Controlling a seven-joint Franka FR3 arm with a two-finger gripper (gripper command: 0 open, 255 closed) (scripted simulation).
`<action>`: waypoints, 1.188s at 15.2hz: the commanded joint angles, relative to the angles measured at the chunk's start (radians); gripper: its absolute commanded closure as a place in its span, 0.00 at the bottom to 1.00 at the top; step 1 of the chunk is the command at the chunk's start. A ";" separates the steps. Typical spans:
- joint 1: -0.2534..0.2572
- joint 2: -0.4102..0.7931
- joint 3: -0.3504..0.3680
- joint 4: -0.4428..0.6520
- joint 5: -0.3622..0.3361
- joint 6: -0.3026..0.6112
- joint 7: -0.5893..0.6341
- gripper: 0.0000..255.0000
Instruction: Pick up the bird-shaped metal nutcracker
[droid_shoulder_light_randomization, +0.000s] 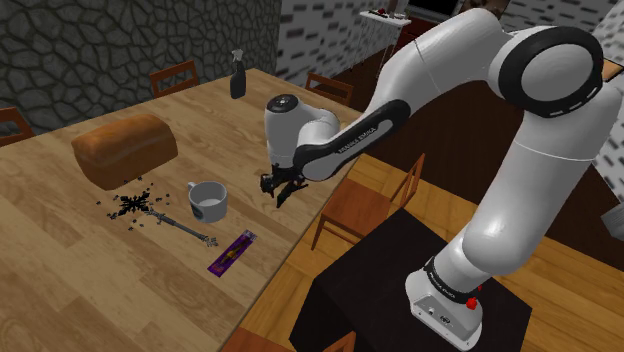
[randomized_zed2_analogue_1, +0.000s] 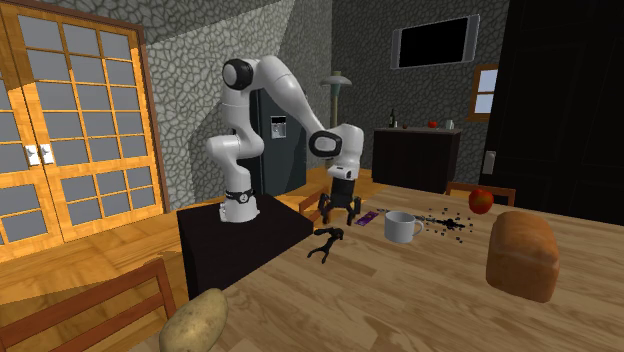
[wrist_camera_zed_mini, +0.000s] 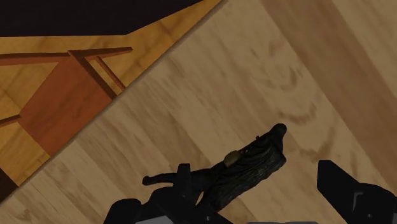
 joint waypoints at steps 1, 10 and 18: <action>0.007 0.025 -0.008 0.003 -0.023 0.015 0.021 0.00; 0.018 0.066 -0.024 0.004 -0.062 0.046 0.055 1.00; 0.011 0.043 -0.015 0.003 -0.040 0.029 0.036 1.00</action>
